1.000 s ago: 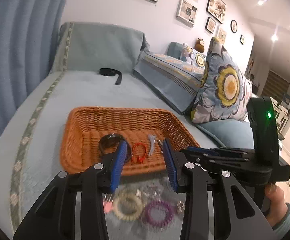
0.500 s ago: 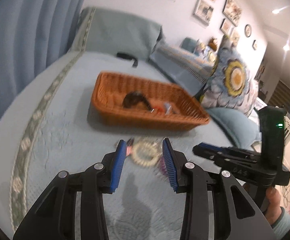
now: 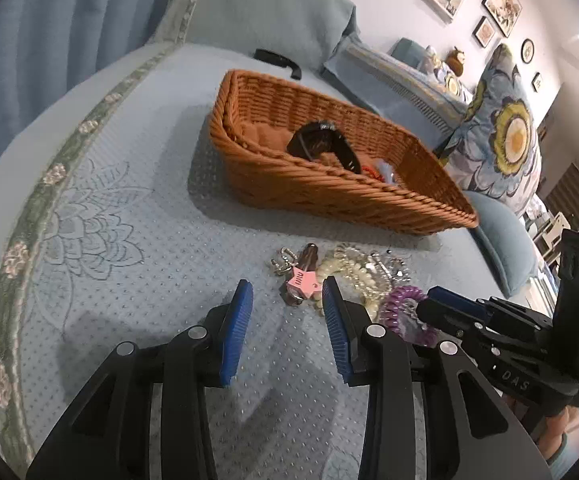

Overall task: Organize jewelry
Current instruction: 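Grasp the pink star keychain with the left gripper while the right gripper grasps the purple coil bracelet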

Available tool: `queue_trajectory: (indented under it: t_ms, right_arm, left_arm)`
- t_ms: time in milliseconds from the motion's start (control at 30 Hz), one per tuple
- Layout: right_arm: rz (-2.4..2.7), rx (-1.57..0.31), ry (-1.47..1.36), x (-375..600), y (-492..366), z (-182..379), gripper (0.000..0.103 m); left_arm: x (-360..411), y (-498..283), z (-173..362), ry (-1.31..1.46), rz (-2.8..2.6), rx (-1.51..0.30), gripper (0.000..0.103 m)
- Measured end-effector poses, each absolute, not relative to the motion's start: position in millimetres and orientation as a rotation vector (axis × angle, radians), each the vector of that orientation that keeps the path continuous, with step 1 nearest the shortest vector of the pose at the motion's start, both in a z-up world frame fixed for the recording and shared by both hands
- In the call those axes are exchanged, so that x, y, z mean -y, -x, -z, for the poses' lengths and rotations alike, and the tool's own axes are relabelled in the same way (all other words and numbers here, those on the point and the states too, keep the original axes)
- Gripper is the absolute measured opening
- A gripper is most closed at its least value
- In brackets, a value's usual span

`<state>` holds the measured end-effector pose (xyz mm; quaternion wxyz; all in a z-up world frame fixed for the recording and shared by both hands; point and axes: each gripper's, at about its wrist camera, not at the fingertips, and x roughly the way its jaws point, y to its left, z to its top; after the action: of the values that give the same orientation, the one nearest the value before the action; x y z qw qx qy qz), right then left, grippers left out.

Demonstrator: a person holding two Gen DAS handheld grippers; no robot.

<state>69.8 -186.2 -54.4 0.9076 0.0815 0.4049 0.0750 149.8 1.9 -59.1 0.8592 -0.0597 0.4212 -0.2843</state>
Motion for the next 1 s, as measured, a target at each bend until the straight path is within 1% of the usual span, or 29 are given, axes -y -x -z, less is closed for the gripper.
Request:
queue_trajectory:
  t_ms: [100, 333, 367, 400, 433, 467, 600, 767, 900, 1000]
  right_arm:
    - [-0.142, -0.849, -0.16, 185, -71, 57, 0.022]
    - [-0.126, -0.854, -0.121, 178, -71, 59, 0.021]
    - [-0.126, -0.851, -0.115, 177, -71, 58, 0.02]
    - [-0.128, -0.85, -0.112, 177, -70, 58, 0.017]
    - [-0.129, -0.847, -0.113, 177, -70, 58, 0.013]
    - [-0.132, -0.843, -0.119, 178, -69, 58, 0.011]
    - [-0.134, -0.836, -0.15, 183, -67, 56, 0.01]
    - [-0.143, -0.811, -0.197, 192, -63, 51, 0.009]
    - [-0.181, -0.806, -0.248, 199, -49, 41, 0.009]
    - [-0.209, -0.831, -0.228, 195, -26, 38, 0.009]
  left_arm:
    - [4, -152, 61, 0.11, 0.602, -0.889, 0.036]
    - [25, -150, 64, -0.01, 0.562, -0.89, 0.036]
    - [26, -149, 64, -0.023, 0.556, -0.886, 0.034]
    - [27, -149, 64, -0.03, 0.561, -0.885, 0.021]
    - [28, -148, 64, -0.033, 0.568, -0.886, 0.021]
    - [28, -148, 64, -0.038, 0.566, -0.882, 0.021]
    - [27, -144, 60, -0.041, 0.552, -0.86, 0.02]
    - [15, -133, 50, 0.021, 0.543, -0.842, 0.02]
    - [4, -102, 42, 0.028, 0.535, -0.849, 0.02]
    - [0, -76, 43, 0.018, 0.516, -0.867, 0.02]
